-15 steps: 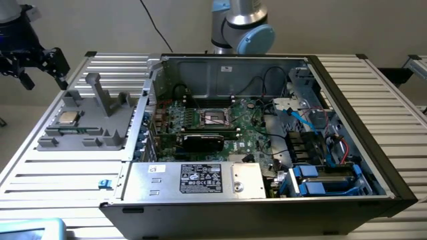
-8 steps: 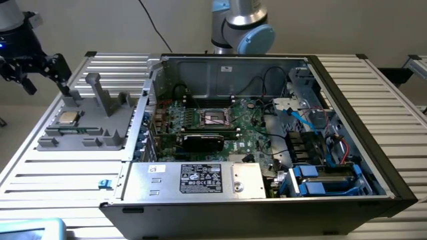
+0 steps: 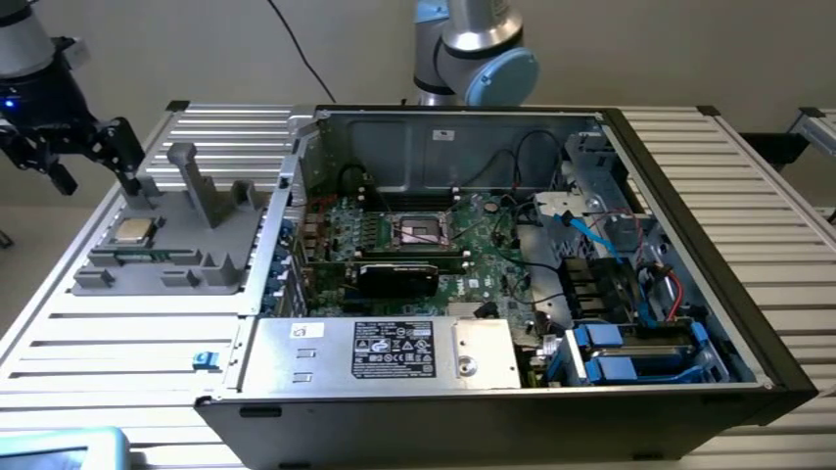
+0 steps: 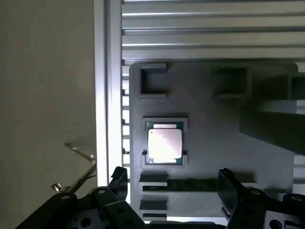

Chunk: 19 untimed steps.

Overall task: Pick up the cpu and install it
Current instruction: 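Pick up the cpu and move it towards the insertion slot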

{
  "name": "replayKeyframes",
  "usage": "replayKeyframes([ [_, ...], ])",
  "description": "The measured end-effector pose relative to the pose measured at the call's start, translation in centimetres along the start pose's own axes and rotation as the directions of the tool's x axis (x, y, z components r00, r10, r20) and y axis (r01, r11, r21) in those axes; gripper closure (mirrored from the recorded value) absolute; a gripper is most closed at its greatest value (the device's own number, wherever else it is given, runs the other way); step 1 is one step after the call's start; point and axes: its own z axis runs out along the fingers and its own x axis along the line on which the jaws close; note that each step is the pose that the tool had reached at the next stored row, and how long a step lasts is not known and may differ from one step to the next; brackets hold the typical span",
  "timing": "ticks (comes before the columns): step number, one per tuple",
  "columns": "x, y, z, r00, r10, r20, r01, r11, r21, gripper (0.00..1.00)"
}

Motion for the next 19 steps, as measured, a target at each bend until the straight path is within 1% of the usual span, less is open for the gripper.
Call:
replayKeyframes([
  [19,0.0,-0.05,3.46,1.0000,0.000,0.0001,0.000,1.0000,0.0000,0.15],
])
